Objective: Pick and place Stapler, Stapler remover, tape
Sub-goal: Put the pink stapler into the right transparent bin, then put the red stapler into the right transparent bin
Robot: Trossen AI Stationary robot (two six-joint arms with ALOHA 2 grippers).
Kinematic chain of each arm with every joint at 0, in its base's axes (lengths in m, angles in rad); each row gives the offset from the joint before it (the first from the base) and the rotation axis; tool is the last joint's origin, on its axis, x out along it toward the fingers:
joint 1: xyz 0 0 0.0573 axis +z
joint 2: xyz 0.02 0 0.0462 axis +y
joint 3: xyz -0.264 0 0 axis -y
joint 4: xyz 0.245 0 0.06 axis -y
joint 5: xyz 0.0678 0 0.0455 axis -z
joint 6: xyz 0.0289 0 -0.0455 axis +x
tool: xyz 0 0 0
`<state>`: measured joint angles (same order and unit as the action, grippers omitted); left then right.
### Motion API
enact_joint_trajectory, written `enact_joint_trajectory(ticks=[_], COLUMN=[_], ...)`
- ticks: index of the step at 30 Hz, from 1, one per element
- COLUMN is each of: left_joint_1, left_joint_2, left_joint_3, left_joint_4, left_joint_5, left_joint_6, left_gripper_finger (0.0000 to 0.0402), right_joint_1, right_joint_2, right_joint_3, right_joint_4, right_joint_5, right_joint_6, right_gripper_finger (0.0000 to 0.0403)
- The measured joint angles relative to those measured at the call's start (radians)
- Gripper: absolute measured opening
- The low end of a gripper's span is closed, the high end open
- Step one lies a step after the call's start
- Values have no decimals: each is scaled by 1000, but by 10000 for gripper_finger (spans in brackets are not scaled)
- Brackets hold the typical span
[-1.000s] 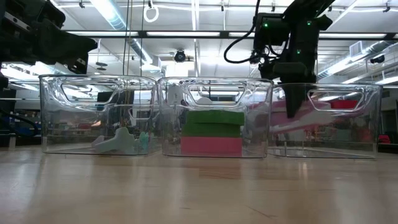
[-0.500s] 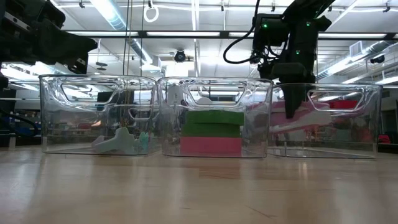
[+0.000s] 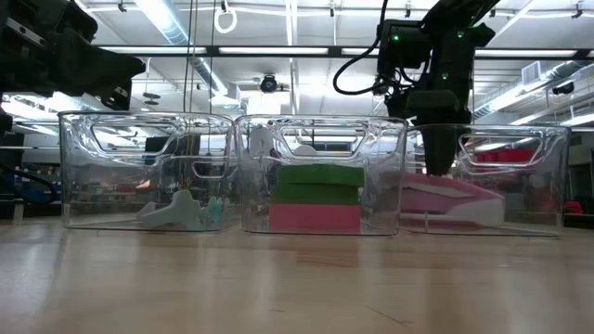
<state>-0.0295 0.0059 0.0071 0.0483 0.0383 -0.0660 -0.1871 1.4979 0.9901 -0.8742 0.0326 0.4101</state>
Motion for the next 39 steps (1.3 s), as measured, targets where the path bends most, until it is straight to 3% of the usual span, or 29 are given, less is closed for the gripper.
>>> enact_joint_trajectory(ticks=[7, 17, 29, 39], left_joint_1=[0, 0, 0, 0], left_joint_2=[0, 0, 0, 0], left_joint_3=[0, 0, 0, 0], left_joint_4=[0, 0, 0, 0], left_joint_5=[0, 0, 0, 0], left_joint_6=[0, 0, 0, 0], left_gripper_finger=[25, 25, 25, 25], right_joint_1=[0, 23, 112, 221], right_joint_2=[-8, -118, -250, -274], right_joint_3=[0, 0, 0, 43], right_joint_4=[-1, -1, -1, -35], right_joint_5=[0, -25, -23, -24], right_joint_6=[-18, -30, -109, -143], right_gripper_finger=[260, 263, 263, 263])
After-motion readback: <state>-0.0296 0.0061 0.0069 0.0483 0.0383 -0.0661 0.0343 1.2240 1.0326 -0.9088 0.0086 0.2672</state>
